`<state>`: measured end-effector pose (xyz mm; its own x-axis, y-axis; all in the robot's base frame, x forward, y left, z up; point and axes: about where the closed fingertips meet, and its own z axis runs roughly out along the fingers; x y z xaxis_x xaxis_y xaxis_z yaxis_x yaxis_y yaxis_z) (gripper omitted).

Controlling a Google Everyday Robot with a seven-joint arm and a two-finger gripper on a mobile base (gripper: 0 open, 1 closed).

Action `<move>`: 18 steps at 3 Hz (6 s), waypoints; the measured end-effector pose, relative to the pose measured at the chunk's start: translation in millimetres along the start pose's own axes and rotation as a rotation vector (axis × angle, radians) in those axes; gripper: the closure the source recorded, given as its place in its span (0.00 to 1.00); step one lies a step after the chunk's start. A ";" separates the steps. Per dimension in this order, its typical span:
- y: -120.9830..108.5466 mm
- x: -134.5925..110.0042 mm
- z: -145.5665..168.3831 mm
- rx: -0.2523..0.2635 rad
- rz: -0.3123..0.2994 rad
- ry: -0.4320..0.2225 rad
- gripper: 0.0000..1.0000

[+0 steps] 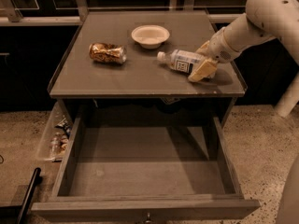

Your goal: Place blue plastic bottle into top drawer

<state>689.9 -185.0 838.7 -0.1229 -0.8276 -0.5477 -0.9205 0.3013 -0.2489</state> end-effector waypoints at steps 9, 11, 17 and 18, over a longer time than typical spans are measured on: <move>207.0 101.5 -26.0 0.069 -0.124 0.104 1.00; 201.9 102.3 -19.1 0.092 -0.119 0.085 1.00; 241.2 75.3 162.7 -0.140 0.020 -0.113 0.83; 241.3 75.3 162.8 -0.140 0.020 -0.113 0.60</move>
Offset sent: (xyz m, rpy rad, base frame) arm -0.0135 0.0055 0.0135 0.0150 0.0202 0.0279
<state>519.0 -97.5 607.5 -0.1063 -0.7613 -0.6396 -0.9619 0.2418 -0.1279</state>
